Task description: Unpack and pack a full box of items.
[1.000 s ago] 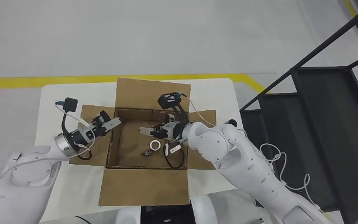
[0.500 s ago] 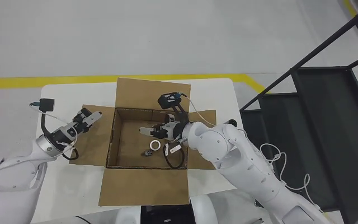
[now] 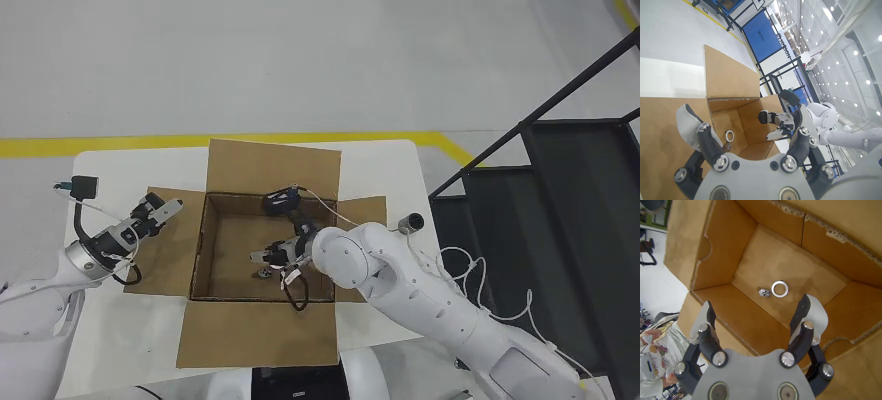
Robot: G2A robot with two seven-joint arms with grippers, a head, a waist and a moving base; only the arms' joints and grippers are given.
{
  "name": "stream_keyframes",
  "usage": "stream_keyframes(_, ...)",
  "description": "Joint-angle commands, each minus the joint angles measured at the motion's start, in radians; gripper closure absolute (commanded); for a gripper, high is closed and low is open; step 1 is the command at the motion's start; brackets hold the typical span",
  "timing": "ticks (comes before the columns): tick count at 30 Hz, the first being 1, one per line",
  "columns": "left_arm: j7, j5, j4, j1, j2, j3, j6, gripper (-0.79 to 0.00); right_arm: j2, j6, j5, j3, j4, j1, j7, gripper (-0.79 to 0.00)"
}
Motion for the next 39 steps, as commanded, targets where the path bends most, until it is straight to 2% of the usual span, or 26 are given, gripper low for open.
stream_keyframes(1,0.000,0.000,0.000,0.000,0.000,0.000,0.000,-0.785,-0.014,0.032,-0.027,-0.044,0.044,0.032,0.015,-0.785)
stream_keyframes(7,0.000,0.000,0.000,0.000,0.000,0.000,0.000,-0.785,-0.050,0.093,-0.069,-0.117,0.108,0.090,0.030,-0.785)
stream_keyframes(39,0.000,0.000,0.000,0.000,0.000,0.000,0.000,-0.785,-0.050,0.093,-0.069,-0.117,0.108,0.090,0.030,-0.785)
